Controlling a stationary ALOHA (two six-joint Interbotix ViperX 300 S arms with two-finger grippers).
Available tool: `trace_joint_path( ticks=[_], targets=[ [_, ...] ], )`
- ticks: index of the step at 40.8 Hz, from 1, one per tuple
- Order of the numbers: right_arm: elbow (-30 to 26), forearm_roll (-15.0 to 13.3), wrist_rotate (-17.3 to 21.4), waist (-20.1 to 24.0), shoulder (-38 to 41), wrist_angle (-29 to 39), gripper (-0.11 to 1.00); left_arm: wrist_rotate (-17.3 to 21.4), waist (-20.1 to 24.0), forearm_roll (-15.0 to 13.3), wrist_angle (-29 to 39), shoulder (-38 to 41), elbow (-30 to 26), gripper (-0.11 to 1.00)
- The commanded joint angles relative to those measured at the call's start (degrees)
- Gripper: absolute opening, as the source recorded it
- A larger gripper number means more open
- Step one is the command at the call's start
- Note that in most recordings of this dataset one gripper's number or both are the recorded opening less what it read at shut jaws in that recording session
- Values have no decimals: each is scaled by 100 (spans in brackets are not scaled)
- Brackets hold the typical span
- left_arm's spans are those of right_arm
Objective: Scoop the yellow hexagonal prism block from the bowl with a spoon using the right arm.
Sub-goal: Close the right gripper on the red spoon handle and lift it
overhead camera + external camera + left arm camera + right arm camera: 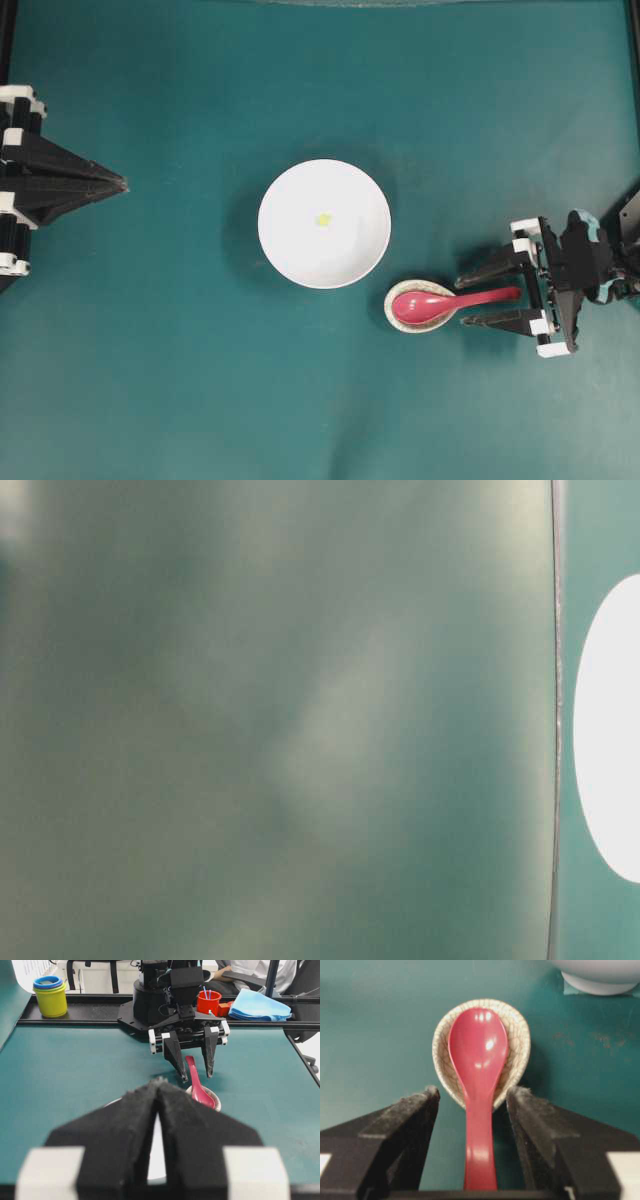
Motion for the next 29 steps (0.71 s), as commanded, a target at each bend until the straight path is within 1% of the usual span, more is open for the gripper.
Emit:
trace_joint_path(
  ticks=[1, 12, 23, 29],
  targets=[
    [-26, 26, 18, 35, -62, 26, 60, 0, 9, 18, -18, 35, -176, 4],
    [-18, 62, 18, 62, -62, 62, 60, 0, 9, 18, -18, 44, -176, 4],
    [-35, 62, 35, 70, -62, 167, 53, 0, 9, 18, -26, 44, -167, 4],
    [-35, 97, 35, 70, -62, 167, 52, 0, 9, 18, 9, 44, -176, 4]
  ],
)
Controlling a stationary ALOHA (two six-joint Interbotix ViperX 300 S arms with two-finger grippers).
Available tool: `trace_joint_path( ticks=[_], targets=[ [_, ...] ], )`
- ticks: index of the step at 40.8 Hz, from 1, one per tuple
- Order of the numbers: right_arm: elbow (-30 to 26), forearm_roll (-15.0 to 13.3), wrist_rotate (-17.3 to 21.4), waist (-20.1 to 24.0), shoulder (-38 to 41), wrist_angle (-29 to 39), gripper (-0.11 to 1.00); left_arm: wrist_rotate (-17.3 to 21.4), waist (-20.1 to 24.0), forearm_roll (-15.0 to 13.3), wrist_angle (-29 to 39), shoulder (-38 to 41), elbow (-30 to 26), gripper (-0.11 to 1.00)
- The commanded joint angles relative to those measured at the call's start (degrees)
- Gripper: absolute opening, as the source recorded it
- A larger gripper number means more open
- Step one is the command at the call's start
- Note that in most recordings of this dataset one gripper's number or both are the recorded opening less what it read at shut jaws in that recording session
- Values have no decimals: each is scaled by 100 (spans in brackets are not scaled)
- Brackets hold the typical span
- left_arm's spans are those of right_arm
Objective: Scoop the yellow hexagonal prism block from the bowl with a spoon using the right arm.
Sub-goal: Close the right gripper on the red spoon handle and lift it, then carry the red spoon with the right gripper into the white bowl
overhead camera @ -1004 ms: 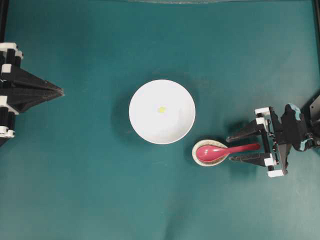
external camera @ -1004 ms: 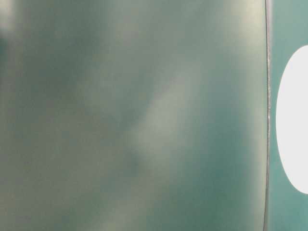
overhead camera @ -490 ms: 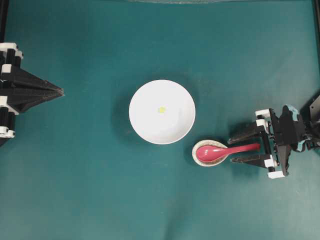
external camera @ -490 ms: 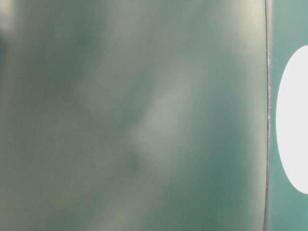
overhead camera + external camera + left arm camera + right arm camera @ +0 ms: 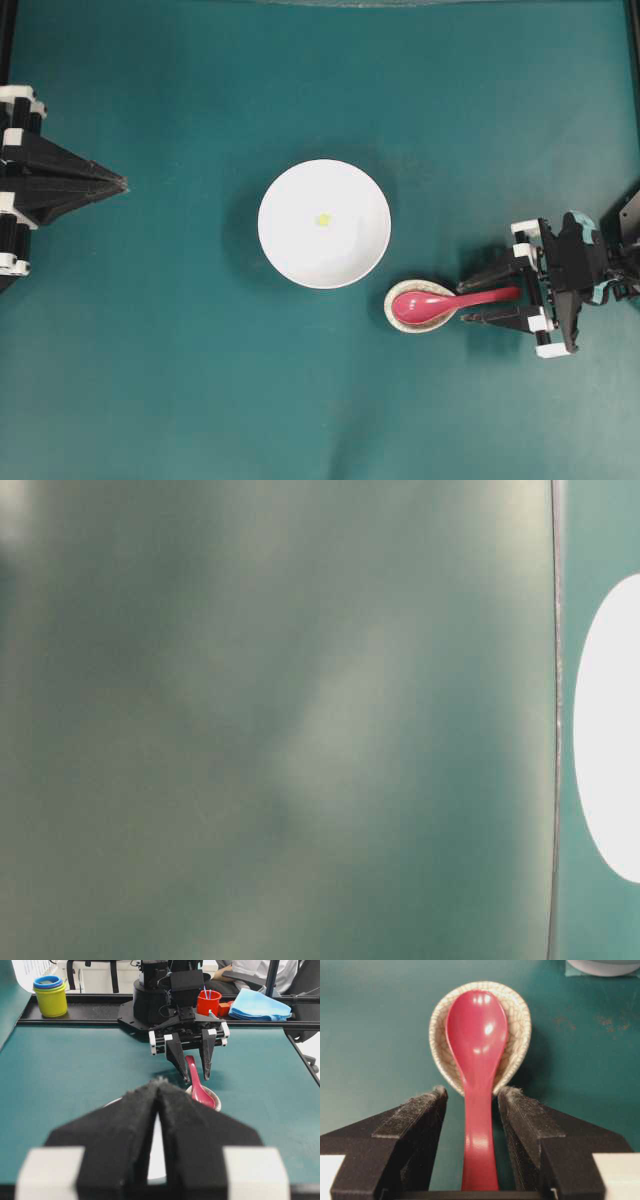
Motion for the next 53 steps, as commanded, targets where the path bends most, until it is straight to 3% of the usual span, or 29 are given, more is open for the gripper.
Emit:
trace_joint_path(
  ticks=[1, 14, 18, 25, 38, 43, 53],
  targets=[
    [-26, 44, 9, 26, -53, -18, 52, 0, 9, 18, 18, 44, -176, 4],
    [-26, 132, 9, 26, -53, -18, 50, 0, 9, 18, 70, 44, -176, 4],
    [-26, 123, 9, 26, -53, -18, 44, 0, 18, 18, 70, 44, -176, 4],
    [-9, 114, 9, 26, -53, -44, 25, 0, 9, 18, 70, 44, -176, 4],
    [18, 132, -88, 18, -589, 62, 25, 0, 9, 18, 26, 44, -176, 4],
    [9, 132, -123, -44, -1037, 360, 25, 0, 9, 18, 26, 44, -176, 4],
    [-193, 123, -229, -439, -2145, 1837, 25, 0, 9, 18, 26, 35, -185, 4]
  ],
)
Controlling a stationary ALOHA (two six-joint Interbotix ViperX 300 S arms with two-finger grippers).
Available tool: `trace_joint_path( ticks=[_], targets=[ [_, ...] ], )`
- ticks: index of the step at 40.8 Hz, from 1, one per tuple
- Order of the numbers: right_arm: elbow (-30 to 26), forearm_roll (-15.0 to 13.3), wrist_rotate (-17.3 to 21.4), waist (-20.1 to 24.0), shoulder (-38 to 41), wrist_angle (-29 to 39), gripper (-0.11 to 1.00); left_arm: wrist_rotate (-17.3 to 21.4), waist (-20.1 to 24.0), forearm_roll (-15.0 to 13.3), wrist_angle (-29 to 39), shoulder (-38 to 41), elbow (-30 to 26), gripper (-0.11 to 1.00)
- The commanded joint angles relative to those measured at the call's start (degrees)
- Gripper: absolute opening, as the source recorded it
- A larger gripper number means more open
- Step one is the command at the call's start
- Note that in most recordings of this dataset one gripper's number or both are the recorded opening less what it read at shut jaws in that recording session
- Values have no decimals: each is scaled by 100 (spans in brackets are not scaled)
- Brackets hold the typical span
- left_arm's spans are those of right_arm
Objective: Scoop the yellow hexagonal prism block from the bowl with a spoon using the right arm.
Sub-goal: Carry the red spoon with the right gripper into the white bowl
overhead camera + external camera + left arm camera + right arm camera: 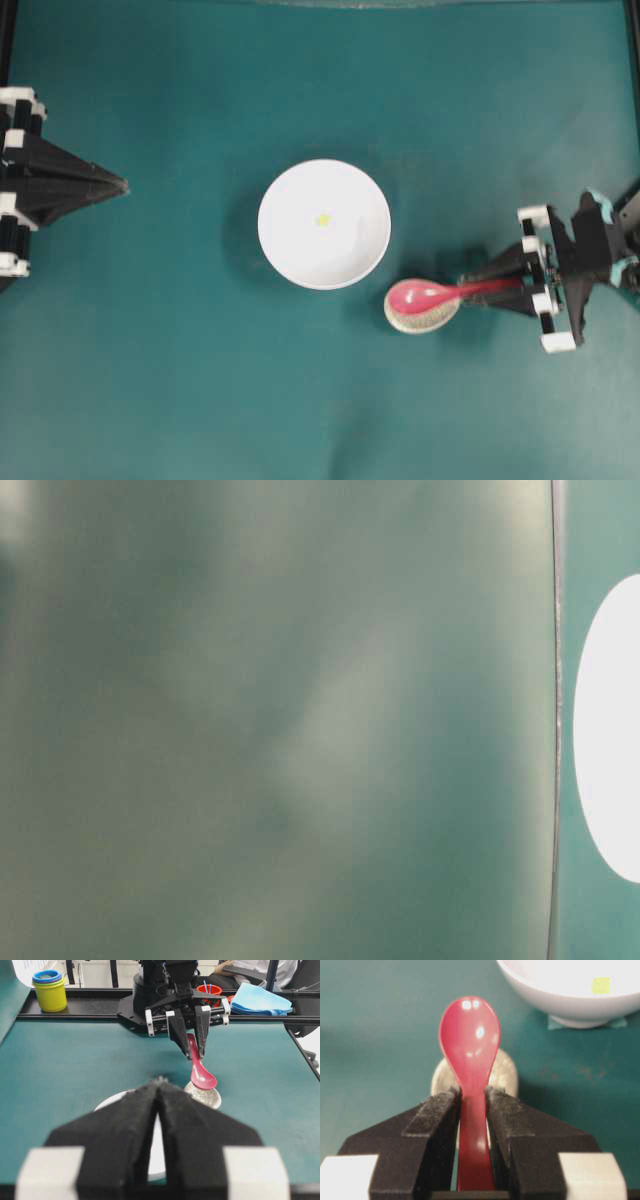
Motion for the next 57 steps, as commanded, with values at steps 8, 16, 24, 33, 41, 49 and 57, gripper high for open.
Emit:
trace_joint_path(
  ticks=[8, 16, 24, 33, 41, 49, 57],
  targets=[
    [-519, 9, -694, -589, -1248, 1907, 25, 0, 9, 18, -62, 44, -185, 4],
    [-1063, 9, -1310, -1125, -1916, 3349, 25, 0, 9, 18, -193, 53, -185, 4],
    [-1573, -18, -1547, -1591, -2109, 4412, 25, 0, 9, 18, -202, 53, -176, 4],
    [-2057, -105, -1556, -1890, -2030, 5062, 25, 0, 9, 18, -193, 53, -176, 4],
    [-2505, -105, -1485, -2074, -1898, 5669, 25, 0, 9, 18, -123, 53, -176, 4],
    [-3041, -79, -1450, -2206, -1652, 6416, 25, -88, 9, 18, -97, 44, -176, 4],
    [-3454, -70, -1336, -2250, -1318, 6882, 25, -44, 9, 18, -70, 53, -176, 4]
  ],
)
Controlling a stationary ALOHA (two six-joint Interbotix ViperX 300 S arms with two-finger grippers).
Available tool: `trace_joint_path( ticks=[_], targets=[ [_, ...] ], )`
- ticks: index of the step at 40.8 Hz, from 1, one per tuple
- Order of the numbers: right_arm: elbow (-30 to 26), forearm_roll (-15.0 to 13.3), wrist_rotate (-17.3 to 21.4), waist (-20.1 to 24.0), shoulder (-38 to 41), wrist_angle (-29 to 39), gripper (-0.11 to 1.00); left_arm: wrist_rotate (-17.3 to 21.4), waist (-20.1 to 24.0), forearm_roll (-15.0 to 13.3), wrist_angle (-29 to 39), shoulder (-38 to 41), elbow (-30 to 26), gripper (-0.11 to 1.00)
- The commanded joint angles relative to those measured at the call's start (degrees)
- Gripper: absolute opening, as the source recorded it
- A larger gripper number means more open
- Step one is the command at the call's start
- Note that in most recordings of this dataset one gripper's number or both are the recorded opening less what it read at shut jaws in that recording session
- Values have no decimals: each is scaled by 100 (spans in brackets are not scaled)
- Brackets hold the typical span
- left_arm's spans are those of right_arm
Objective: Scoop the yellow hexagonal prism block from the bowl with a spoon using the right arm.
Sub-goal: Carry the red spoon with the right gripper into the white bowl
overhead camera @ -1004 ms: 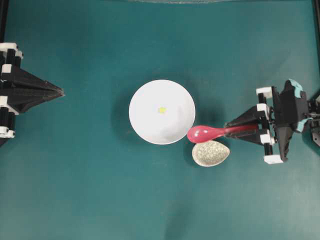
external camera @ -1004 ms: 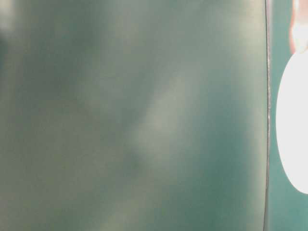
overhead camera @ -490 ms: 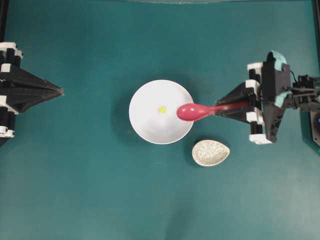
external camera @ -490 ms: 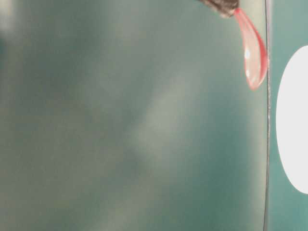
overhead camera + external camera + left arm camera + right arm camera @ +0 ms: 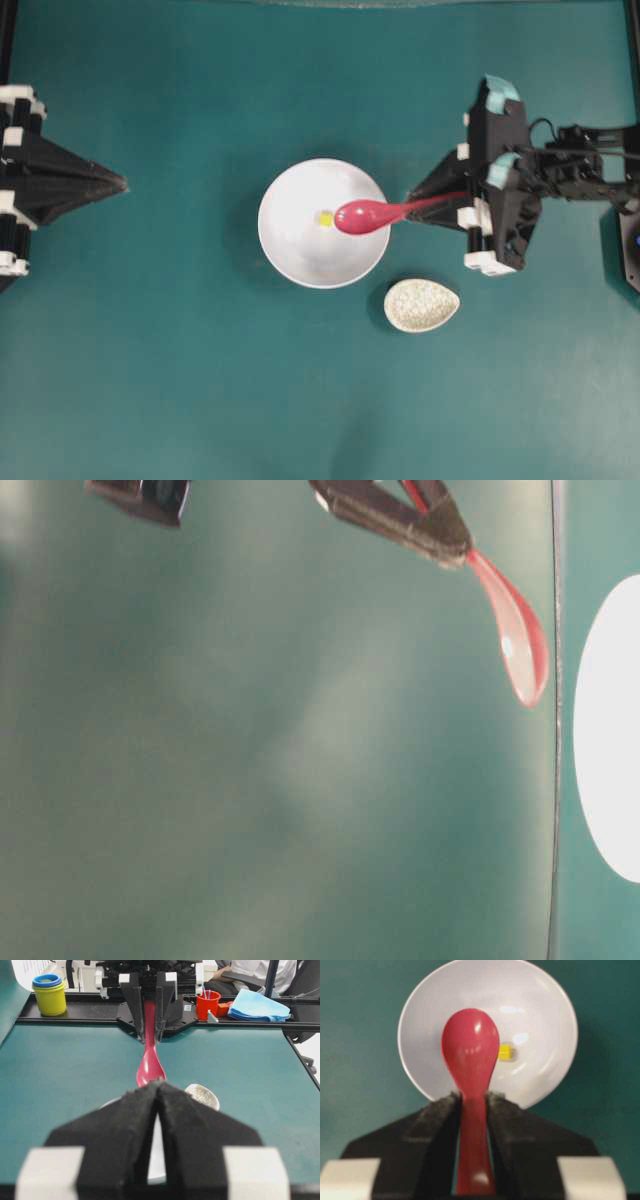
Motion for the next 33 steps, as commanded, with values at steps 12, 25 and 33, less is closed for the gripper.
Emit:
trace_joint_path(
  ticks=[12, 25, 33],
  targets=[
    [-677, 18, 580, -185, 422, 791, 25, 79, 0, 18, 62, 35, -167, 4],
    [-1090, 18, 1011, -185, 791, 1582, 25, 70, 0, 18, 141, 9, -167, 4],
    [-1345, -18, 1143, -193, 1020, 2109, 25, 70, 0, 18, 141, 9, -176, 4]
  ],
)
